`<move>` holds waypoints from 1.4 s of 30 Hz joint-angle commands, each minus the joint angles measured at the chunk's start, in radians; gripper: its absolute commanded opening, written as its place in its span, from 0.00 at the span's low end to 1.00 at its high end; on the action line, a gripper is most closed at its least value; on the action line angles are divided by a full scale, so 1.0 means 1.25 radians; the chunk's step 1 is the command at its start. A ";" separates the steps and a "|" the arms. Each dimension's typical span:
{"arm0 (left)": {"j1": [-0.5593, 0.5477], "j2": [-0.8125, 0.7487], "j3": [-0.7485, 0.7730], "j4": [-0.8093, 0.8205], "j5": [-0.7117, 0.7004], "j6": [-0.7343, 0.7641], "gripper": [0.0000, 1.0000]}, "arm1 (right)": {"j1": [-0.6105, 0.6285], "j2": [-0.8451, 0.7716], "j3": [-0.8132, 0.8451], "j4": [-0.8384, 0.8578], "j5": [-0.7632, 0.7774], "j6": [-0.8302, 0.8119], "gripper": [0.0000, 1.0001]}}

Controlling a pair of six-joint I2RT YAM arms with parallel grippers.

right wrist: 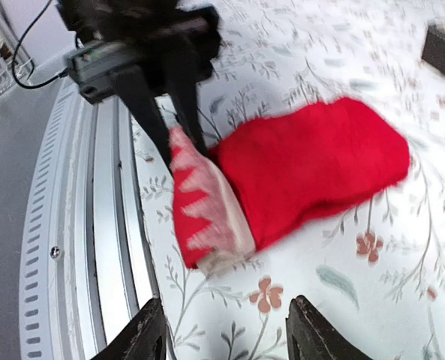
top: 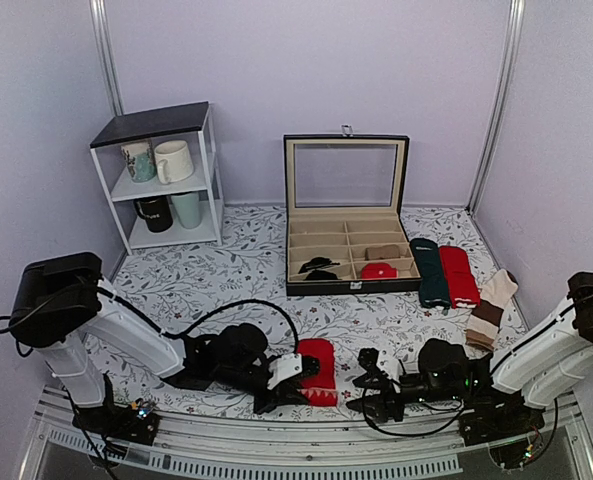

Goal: Roll the socks
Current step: Roll the sock at the center of the board.

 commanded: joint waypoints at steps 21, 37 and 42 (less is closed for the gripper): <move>0.030 0.061 -0.025 -0.084 0.042 -0.079 0.00 | 0.029 0.222 0.139 0.091 -0.049 -0.205 0.47; 0.027 0.006 -0.043 -0.055 0.005 -0.074 0.19 | 0.015 0.288 0.172 -0.026 -0.112 -0.054 0.07; -0.034 -0.195 -0.101 -0.004 -0.179 0.019 0.28 | -0.020 0.289 0.163 -0.083 -0.169 0.061 0.07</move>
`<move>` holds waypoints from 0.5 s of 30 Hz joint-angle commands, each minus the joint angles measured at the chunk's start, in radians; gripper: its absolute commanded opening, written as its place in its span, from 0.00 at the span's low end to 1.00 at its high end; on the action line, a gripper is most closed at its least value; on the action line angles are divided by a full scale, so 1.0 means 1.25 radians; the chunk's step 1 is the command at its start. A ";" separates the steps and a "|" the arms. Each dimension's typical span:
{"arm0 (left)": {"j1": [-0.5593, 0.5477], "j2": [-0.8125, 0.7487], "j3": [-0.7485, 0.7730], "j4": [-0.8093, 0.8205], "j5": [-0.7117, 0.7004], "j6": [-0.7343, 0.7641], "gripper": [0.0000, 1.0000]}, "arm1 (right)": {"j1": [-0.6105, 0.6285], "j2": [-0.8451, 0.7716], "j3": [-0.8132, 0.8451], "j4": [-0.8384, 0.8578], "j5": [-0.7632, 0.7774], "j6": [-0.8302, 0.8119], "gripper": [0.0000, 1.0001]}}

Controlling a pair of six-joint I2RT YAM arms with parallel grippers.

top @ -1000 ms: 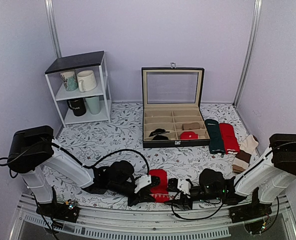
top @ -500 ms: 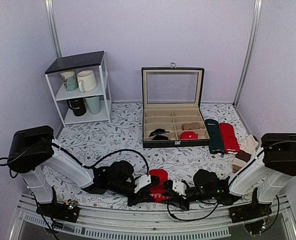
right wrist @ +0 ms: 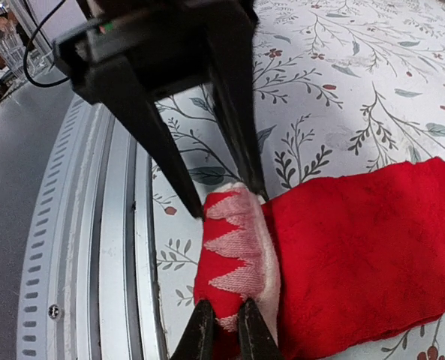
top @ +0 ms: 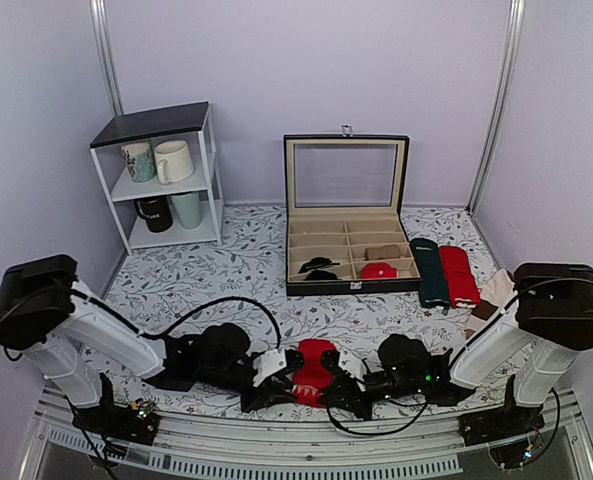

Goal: Roll the socks
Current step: Roll the sock at the center of the board.

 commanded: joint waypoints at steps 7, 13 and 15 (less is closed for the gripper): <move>-0.072 -0.209 -0.047 -0.014 -0.179 0.210 0.33 | -0.104 0.117 0.021 -0.232 -0.220 0.249 0.06; -0.080 -0.127 -0.025 0.019 -0.187 0.266 0.35 | -0.149 0.165 0.060 -0.295 -0.281 0.281 0.07; -0.081 -0.095 -0.019 0.025 -0.189 0.273 0.34 | -0.159 0.169 0.067 -0.313 -0.299 0.284 0.07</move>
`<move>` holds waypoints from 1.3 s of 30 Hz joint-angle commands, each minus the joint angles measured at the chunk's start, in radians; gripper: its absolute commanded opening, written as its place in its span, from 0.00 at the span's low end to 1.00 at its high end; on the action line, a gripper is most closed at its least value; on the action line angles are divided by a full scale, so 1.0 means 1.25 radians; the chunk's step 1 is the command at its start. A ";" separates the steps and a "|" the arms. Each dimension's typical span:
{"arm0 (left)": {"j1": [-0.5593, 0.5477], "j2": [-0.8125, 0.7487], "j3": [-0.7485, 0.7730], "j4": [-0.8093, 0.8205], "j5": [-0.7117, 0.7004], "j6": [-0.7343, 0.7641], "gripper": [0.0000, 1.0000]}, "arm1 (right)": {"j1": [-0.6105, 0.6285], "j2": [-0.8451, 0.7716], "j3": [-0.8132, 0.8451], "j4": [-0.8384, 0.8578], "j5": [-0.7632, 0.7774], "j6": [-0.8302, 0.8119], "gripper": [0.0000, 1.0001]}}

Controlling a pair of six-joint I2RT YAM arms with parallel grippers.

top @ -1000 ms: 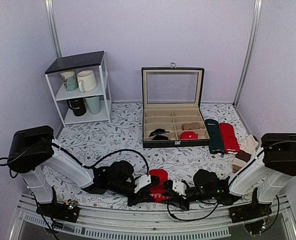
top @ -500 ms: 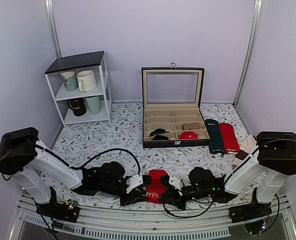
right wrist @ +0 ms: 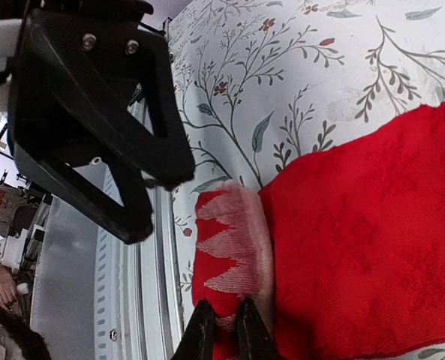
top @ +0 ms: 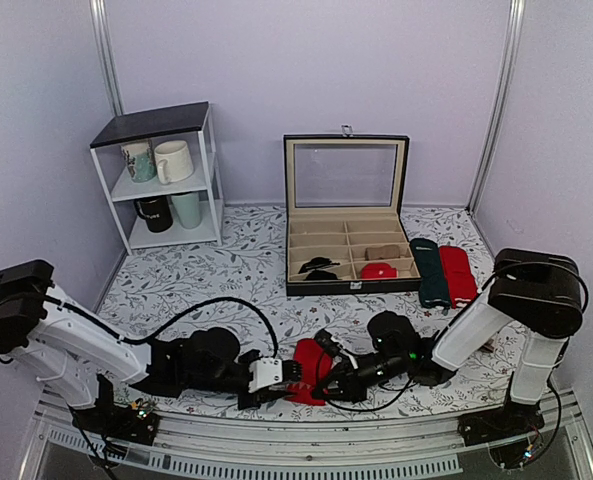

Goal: Roll the socks
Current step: Roll the sock at the center of the board.

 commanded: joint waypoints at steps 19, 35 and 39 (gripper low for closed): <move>-0.015 0.175 0.084 -0.044 -0.014 0.032 0.08 | -0.030 0.096 0.007 -0.316 -0.061 -0.008 0.07; 0.015 0.228 0.123 -0.176 0.076 -0.133 0.00 | -0.030 -0.220 -0.072 -0.230 0.159 -0.134 0.43; 0.041 0.259 0.147 -0.224 0.132 -0.169 0.00 | -0.015 -0.332 -0.143 -0.114 0.258 -0.247 0.48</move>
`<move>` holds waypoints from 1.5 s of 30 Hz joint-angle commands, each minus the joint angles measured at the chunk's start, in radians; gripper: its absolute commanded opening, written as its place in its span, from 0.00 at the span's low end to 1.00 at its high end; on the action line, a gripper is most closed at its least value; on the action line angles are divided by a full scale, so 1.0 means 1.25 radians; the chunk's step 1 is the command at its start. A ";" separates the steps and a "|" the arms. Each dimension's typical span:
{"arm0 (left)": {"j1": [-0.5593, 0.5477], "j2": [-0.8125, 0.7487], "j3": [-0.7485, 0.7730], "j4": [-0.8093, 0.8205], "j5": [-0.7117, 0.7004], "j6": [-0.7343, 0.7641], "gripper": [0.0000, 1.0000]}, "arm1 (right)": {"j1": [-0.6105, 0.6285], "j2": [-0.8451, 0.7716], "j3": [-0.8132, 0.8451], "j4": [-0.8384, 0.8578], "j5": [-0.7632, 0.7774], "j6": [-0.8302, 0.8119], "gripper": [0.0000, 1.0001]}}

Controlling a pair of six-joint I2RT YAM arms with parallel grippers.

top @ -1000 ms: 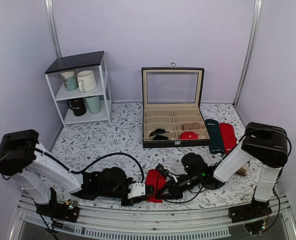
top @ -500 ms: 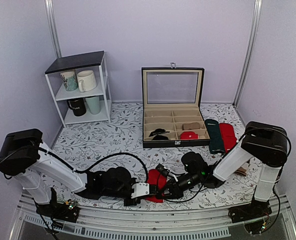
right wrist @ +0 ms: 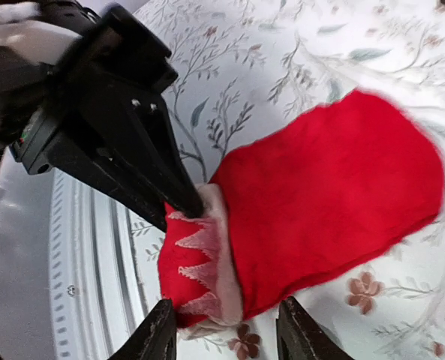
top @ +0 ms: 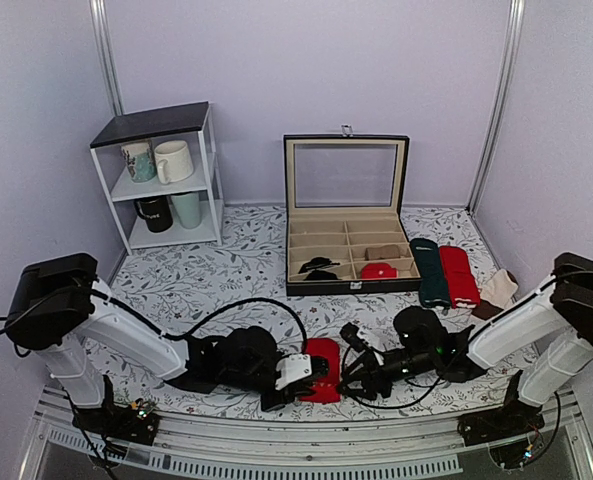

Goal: Roll the socks
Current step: Roll the sock at the center of the board.

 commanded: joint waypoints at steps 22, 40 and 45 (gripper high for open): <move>0.092 0.109 0.014 -0.213 0.212 -0.115 0.00 | 0.193 -0.043 -0.091 0.168 0.282 -0.357 0.50; 0.094 0.117 0.008 -0.199 0.222 -0.111 0.00 | 0.236 0.108 -0.055 0.110 0.405 -0.250 0.38; 0.095 0.114 0.013 -0.198 0.216 -0.112 0.00 | 0.250 0.108 -0.048 0.076 0.414 -0.206 0.11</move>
